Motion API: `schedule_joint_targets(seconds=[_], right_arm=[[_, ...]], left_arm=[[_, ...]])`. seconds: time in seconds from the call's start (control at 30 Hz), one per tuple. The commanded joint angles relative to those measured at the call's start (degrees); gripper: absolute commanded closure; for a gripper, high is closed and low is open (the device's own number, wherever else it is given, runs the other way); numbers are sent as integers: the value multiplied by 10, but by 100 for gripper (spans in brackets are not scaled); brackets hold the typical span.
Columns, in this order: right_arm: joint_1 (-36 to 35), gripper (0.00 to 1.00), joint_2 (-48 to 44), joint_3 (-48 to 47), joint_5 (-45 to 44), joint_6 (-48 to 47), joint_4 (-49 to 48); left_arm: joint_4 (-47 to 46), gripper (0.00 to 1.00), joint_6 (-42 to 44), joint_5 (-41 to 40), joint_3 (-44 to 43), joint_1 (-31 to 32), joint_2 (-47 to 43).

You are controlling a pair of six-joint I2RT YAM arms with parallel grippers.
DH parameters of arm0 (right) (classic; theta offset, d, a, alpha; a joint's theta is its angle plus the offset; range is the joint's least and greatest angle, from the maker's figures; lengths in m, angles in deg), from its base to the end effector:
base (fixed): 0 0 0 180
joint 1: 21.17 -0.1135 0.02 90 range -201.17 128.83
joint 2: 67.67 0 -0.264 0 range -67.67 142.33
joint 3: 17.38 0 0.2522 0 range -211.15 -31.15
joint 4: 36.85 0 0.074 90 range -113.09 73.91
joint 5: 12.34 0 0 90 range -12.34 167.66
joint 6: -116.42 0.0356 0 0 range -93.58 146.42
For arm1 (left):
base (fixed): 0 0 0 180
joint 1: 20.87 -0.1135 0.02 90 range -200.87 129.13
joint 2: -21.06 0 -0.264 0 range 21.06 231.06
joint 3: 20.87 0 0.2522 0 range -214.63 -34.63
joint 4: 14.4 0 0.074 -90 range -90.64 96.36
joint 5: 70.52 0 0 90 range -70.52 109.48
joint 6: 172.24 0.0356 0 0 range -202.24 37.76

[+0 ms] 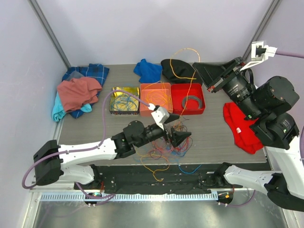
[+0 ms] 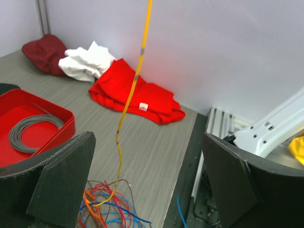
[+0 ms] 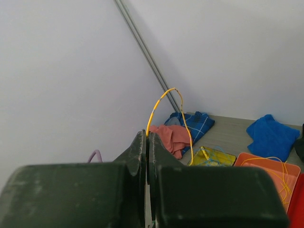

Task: Untangle the cables

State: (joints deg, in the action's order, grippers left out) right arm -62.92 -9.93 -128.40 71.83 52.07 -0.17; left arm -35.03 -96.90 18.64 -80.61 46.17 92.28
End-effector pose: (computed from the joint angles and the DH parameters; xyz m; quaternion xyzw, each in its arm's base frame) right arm 0.1029 0.0870 0.5702 -0.0432 0.5967 0.4190 0.6830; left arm 0.1137 -0.2672 0.3307 0.2812 0.5843 -0.4943 0.5789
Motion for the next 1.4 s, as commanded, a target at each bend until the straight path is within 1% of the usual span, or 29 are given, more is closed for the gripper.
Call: schedule_joint_targets(seconds=[0.0, 0.1, 0.13, 0.23, 0.27, 0.3, 0.33, 0.4, 0.43, 0.47, 0.5, 0.57, 0.6, 0.67, 0.7, 0.73, 0.8, 0.83, 0.9, 0.93, 1.0, 1.03, 1.07, 1.1, 1.13, 1.2, 1.23, 1.3, 1.37], right_arm=[[3, 99, -15, 5, 11, 3, -12], [2, 99, -20, 14, 13, 5, -12], [3, 99, -24, 20, 12, 6, -11], [2, 99, -33, 34, 10, 5, -12], [2, 99, -36, 38, 10, 6, -12], [3, 99, -39, 43, 13, 7, -14], [3, 99, -47, 57, 14, 10, -21], [2, 99, -57, 74, 13, 14, -29], [2, 95, -68, 89, 7, 17, -32], [2, 90, -75, 96, 6, 18, -33], [3, 77, -81, 112, 1, 19, -32], [3, 59, -103, 129, -12, 22, -31], [1, 49, -111, 149, -16, 23, -28], [3, 41, -137, 172, -33, 29, -22], [3, 36, -147, 200, -39, 33, -19], [2, 34, -156, 215, -45, 37, -18], [3, 29, -185, 261, -57, 51, -17], [3, 29, -195, 275, -58, 55, -17], [2, 28, -216, 316, -57, 71, -17], [3, 28, -222, 328, -55, 76, -20], [3, 28, -234, 364, -36, 85, -33], [2, 28, -237, 375, -30, 91, -37], [2, 28, -239, 384, -25, 94, -40], [3, 29, -240, 400, -16, 100, -45], [3, 30, -241, 407, -14, 103, -45], [2, 31, -243, 426, -11, 106, -45], [2, 31, -248, 431, -12, 107, -45], [2, 32, -255, 444, -17, 109, -41], [3, 32, -269, 450, -23, 107, -36]], left_arm=[[-75, 0, 45, -45, -29, 1, 23], [-85, 0, 57, -70, -36, 1, 37], [-85, 2, 65, -73, -38, 0, 38], [-78, 15, 74, -86, -46, -1, 40], [-79, 26, 77, -87, -48, -1, 39], [-75, 32, 77, -89, -51, -2, 39], [-74, 49, 74, -93, -53, -5, 38], [-53, 69, 73, -98, -65, -7, 27], [-39, 96, 71, -108, -72, -8, 21], [-12, 100, 68, -115, -93, -9, 14], [42, 100, 65, -116, -106, -12, -4], [102, 100, 48, -120, -147, -18, -20], [165, 100, 40, -125, -164, -27, -39], [241, 100, 2, -155, -232, -38, -52], [281, 100, -5, -158, -256, -52, -60], [327, 100, -7, -154, -298, -60, -64], [360, 100, 0, -153, -335, -70, -73], [390, 100, 1, -165, -376, -72, -75], [430, 100, 12, -186, -429, -75, -65], [478, 100, 18, -188, -492, -76, -45], [519, 100, 33, -191, -556, -76, -21], [535, 100, 38, -194, -610, -76, 5], [561, 100, 44, -195, -635, -76, 15], [570, 100, 56, -202, -658, -76, 27], [578, 100, 60, -207, -701, -76, 39], [601, 100, 74, -213, -740, -77, 73], [609, 100, 81, -221, -774, -77, 86], [630, 100, 81, -221, -805, -89, 117], [636, 100, 66, -221, -807, -103, 135]])
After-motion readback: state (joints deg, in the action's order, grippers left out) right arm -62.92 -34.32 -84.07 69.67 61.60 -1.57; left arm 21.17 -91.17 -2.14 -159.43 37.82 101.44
